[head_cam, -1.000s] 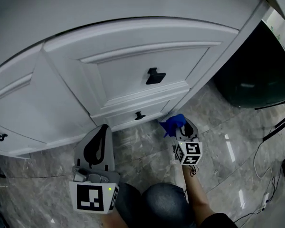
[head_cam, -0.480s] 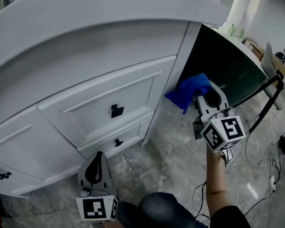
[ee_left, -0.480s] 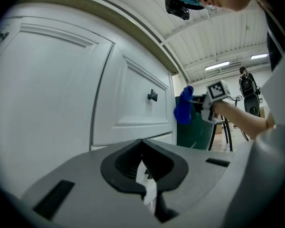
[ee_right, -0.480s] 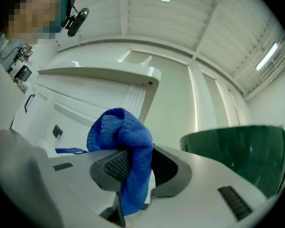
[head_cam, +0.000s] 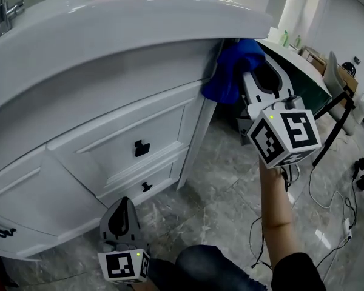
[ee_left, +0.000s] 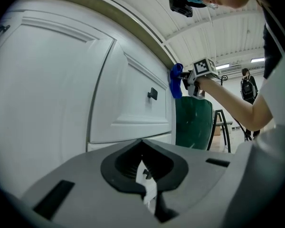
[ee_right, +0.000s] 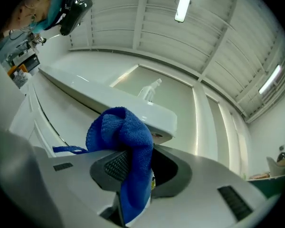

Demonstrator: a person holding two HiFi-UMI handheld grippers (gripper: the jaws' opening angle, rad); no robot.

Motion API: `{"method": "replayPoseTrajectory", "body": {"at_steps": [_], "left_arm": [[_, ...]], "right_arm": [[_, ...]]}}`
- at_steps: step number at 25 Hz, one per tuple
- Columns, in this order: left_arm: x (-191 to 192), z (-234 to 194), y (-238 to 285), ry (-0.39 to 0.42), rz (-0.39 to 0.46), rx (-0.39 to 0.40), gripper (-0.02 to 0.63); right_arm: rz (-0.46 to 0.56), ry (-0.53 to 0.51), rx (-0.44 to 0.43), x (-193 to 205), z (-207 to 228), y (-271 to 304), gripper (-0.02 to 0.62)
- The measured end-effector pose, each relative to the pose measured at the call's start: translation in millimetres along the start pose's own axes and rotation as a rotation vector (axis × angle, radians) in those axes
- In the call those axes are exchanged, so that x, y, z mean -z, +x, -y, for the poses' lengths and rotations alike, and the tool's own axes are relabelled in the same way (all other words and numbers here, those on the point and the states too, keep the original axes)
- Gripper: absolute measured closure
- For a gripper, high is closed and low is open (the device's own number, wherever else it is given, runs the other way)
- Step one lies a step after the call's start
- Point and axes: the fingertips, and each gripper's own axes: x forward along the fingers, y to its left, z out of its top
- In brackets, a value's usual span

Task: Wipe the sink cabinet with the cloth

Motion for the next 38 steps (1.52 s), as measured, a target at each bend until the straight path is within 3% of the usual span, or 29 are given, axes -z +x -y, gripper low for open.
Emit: {"method": "replayPoseTrajectory", "body": {"at_steps": [13,19,38], "left_arm": [[4,0,4,-0.003,-0.007,0.006,0.606],[3,0,3,-0.008,-0.009,-0.005,0.606],[-1,5,0,0.006,-0.008,-0.001,0.606]], "right_arm": [[0.013,-0.043,0.02,-1,-8,2,0.48],[0.03,-0.12,0.101,4,-13,-2,0.482],[-0.007,-0.087,0.096,30,-24,-12,0.482]]}}
